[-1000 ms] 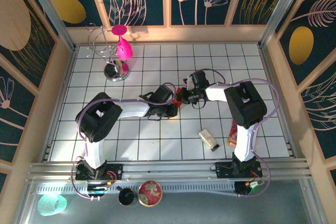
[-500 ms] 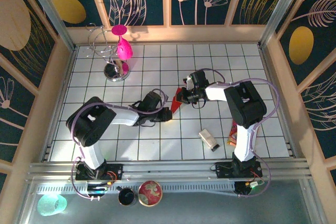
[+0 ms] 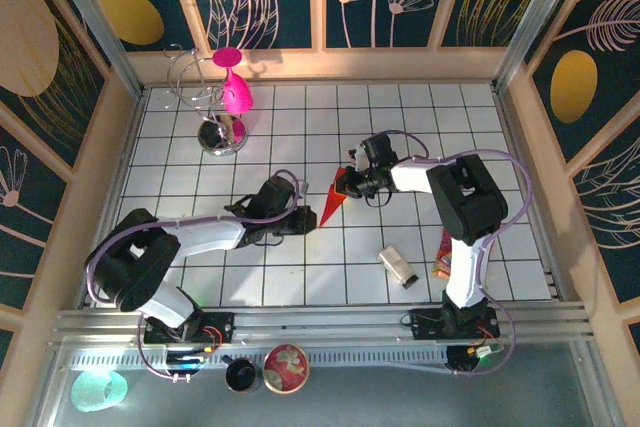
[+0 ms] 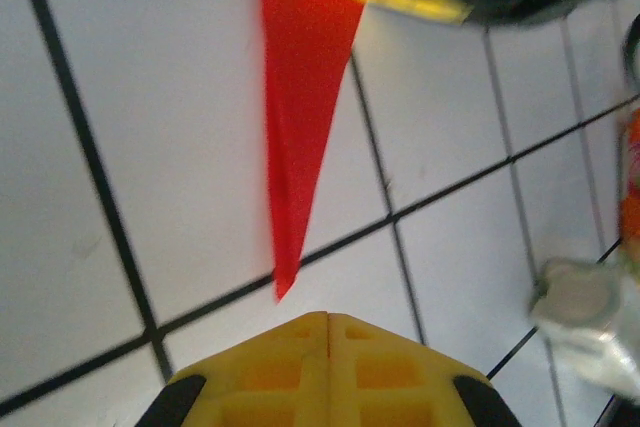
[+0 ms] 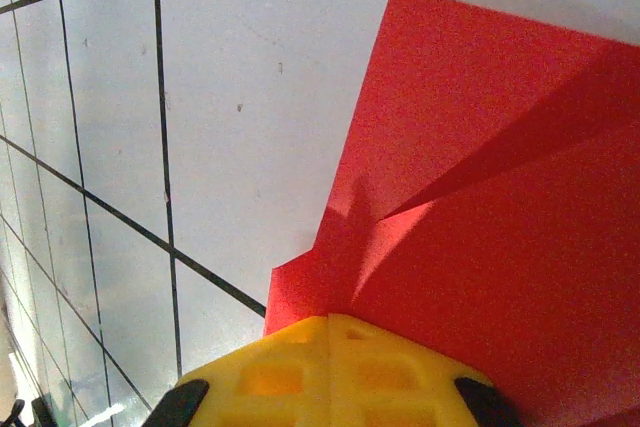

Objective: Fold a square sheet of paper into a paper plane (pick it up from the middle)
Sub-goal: Fold the wing for the fifth time at the center of the table.

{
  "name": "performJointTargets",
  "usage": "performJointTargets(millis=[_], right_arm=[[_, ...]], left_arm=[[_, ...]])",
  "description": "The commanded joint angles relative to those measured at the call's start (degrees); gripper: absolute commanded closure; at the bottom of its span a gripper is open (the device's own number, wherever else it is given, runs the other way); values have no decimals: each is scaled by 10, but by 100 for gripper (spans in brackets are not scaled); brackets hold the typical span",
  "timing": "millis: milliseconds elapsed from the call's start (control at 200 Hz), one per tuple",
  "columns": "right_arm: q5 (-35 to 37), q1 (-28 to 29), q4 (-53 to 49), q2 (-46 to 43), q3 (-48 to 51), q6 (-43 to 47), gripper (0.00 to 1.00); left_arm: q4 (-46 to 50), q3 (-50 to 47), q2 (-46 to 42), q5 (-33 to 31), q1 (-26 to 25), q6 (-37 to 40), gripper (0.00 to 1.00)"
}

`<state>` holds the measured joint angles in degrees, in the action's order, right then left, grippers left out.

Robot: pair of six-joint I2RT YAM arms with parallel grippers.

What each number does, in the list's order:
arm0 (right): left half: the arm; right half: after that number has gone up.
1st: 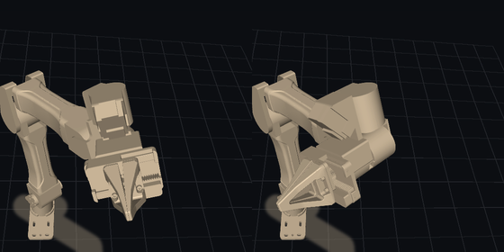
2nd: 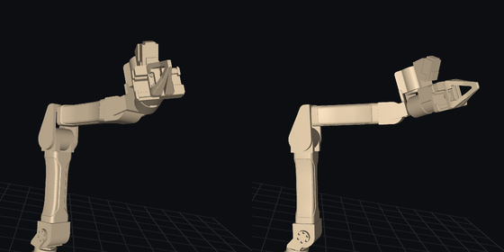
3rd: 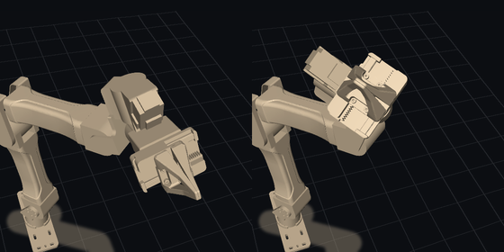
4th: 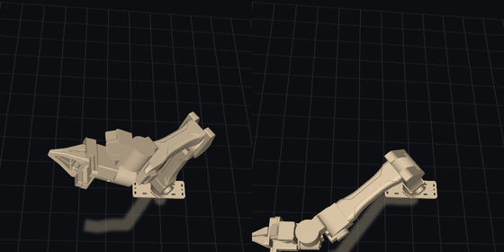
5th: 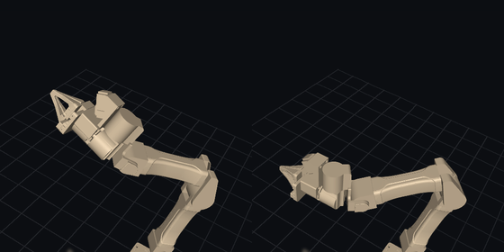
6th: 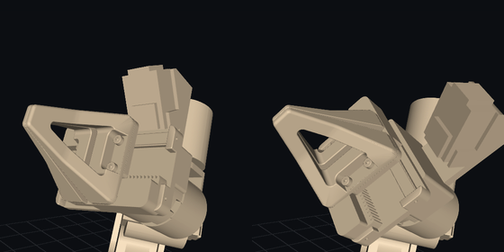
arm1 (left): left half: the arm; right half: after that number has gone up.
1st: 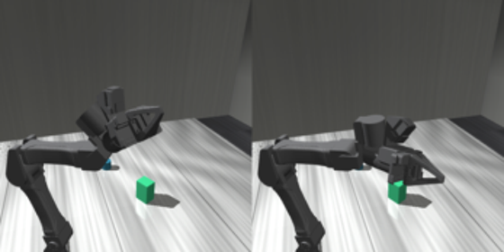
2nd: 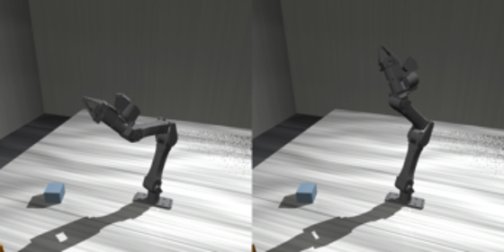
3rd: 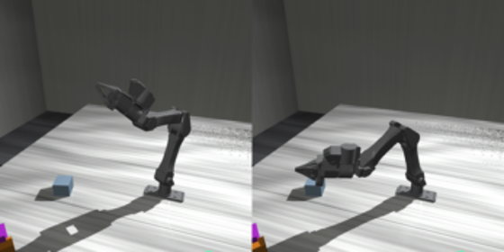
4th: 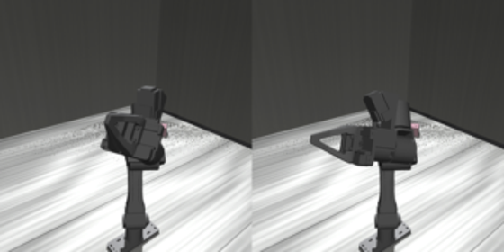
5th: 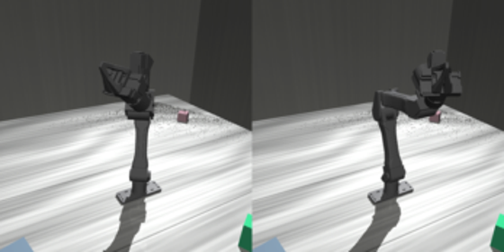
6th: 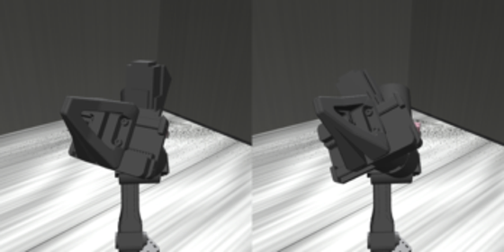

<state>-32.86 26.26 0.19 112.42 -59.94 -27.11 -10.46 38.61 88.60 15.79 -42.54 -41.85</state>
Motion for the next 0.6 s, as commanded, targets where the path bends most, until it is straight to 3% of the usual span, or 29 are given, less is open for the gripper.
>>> performJointTargets(millis=[0,250,596], right_arm=[[43,16,-52,23,31,0,96],[25,21,-39,0,35,-7,96],[40,18,-22,-46,32,-13,96]], left_arm=[[-57,30,28,-21,-3,-27,100],[-76,88,135,4,-3,-54,100],[-38,82,173,-14,-3,-60,100]])
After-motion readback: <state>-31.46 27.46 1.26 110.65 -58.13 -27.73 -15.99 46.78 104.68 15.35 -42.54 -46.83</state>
